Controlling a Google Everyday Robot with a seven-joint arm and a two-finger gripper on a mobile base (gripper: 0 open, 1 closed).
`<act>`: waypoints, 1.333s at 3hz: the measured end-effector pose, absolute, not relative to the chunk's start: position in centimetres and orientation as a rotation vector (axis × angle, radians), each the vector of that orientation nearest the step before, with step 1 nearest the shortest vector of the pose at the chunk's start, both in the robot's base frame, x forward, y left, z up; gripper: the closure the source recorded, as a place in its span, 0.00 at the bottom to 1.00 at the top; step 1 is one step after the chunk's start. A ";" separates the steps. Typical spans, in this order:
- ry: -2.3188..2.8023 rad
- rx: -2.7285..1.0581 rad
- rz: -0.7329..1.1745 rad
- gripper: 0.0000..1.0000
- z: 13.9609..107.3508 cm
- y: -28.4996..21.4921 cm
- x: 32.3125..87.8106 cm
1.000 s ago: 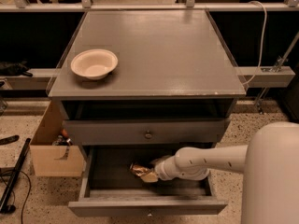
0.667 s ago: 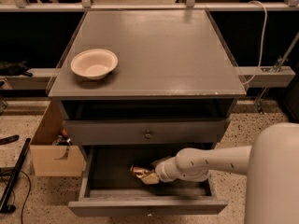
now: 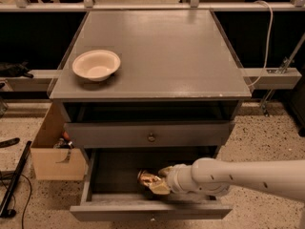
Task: Pick orange can from middle drawer and place on counter
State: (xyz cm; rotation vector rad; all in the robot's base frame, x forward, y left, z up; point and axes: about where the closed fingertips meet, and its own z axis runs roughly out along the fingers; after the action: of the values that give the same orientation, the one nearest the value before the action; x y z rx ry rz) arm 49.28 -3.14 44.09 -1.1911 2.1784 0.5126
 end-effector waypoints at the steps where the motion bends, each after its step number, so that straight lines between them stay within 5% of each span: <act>1: 2.160 -1.192 0.484 1.00 47.8 -4.4 47.4; 3: 2.101 -1.285 0.412 1.00 62.0 -6.5 47.2; 4: 2.101 -1.285 0.412 1.00 62.0 -6.5 47.2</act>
Offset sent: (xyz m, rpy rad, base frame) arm -0.0374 -0.0448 0.1725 -0.0343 -0.0823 0.0587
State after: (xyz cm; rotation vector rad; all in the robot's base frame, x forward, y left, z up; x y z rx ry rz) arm 47.21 -6.50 61.99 -1.2852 2.1005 0.4120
